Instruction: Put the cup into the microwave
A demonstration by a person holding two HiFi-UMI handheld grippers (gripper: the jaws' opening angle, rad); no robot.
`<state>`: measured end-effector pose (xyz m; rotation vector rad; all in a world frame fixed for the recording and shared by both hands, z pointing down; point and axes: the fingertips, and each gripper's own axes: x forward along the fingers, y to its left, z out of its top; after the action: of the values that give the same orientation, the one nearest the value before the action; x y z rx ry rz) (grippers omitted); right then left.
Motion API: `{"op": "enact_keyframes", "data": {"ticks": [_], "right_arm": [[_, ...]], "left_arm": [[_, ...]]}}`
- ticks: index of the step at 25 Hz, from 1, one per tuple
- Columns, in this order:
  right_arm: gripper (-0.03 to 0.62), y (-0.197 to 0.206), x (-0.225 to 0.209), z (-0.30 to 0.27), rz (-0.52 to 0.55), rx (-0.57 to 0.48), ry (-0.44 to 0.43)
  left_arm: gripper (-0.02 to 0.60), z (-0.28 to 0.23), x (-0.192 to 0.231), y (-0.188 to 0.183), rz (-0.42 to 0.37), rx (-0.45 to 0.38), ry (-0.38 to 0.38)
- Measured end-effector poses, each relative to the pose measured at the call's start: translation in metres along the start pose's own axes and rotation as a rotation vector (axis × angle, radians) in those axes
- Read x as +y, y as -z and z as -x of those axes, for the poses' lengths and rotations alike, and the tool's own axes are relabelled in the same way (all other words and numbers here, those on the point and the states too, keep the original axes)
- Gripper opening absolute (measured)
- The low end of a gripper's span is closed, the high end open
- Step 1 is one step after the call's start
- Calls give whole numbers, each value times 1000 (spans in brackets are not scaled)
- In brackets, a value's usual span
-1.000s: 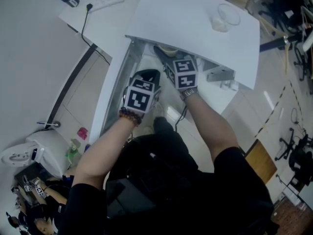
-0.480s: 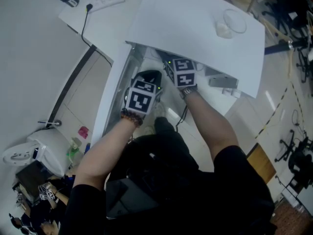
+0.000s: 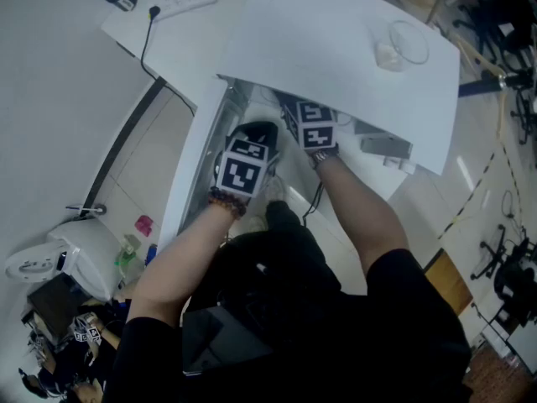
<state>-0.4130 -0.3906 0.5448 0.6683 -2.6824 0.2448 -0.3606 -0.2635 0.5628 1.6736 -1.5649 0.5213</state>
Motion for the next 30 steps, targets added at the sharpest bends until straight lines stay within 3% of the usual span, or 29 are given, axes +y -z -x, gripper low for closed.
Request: {"op": "enact_keyframes", "data": {"ticks": [30], "right_arm": [[476, 0, 13, 47, 1, -19, 32]], "left_arm": [[2, 24, -19, 10, -20, -42, 16]]}}
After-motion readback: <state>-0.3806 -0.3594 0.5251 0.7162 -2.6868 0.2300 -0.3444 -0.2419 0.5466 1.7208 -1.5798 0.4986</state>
